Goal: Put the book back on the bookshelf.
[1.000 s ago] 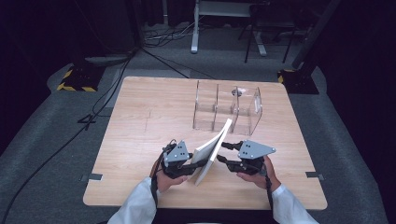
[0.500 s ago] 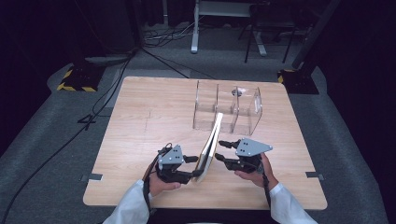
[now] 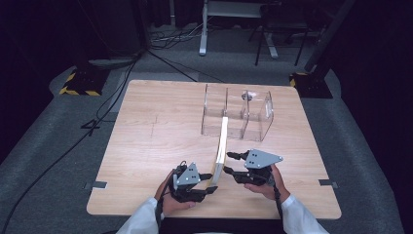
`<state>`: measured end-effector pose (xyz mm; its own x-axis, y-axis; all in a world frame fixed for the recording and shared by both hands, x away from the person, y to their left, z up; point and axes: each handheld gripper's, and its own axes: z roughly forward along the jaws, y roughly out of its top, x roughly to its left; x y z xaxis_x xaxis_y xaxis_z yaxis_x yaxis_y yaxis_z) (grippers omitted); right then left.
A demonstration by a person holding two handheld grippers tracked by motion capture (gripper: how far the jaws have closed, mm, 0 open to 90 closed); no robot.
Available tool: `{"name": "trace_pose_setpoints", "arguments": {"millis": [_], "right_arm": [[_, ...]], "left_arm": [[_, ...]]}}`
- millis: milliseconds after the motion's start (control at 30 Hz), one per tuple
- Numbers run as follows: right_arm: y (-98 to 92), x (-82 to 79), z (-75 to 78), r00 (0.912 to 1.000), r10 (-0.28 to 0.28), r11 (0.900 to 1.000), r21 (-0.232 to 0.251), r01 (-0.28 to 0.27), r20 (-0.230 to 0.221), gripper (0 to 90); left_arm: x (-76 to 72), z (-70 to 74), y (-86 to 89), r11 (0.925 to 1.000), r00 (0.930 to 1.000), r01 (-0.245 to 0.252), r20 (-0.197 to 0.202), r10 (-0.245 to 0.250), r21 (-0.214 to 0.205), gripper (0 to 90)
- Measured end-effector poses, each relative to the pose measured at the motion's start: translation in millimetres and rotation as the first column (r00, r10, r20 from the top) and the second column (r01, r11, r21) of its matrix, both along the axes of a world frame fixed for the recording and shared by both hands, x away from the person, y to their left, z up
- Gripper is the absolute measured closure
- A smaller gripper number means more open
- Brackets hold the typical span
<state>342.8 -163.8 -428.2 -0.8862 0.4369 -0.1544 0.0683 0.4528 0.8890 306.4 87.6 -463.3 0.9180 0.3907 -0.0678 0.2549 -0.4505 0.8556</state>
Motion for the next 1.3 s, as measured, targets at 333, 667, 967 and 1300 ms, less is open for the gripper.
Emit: {"name": "trace_pose_setpoints", "arguments": {"millis": [333, 667, 967, 1300], "right_arm": [[-12.5, -7.5, 4.6, 0.9980, 0.050, 0.9982, 0.034, -0.049, -0.039, 45.5], [-12.5, -13.7, 10.0, 0.9920, 0.116, 0.9926, 0.041, -0.114, -0.050, 38.3], [-9.4, -15.9, 16.1, 0.9878, 0.138, 0.9896, 0.050, -0.135, -0.072, 31.4], [-8.8, -17.0, 22.7, 0.9983, 0.030, 0.9978, 0.060, -0.027, -0.050, 38.6]], "left_arm": [[2.4, -4.7, -9.9, 0.9993, 0.9995, -0.032, 0.003, 0.032, -0.019, 53.3], [5.3, -5.3, -9.8, 0.9988, 0.9996, -0.025, -0.010, 0.024, -0.042, 53.5], [6.2, -8.1, -15.8, 0.9967, 0.9993, -0.004, -0.038, 0.001, -0.081, 52.1], [6.4, -9.6, -28.1, 0.9953, 0.9992, 0.035, -0.017, -0.037, -0.090, 54.0]]}}
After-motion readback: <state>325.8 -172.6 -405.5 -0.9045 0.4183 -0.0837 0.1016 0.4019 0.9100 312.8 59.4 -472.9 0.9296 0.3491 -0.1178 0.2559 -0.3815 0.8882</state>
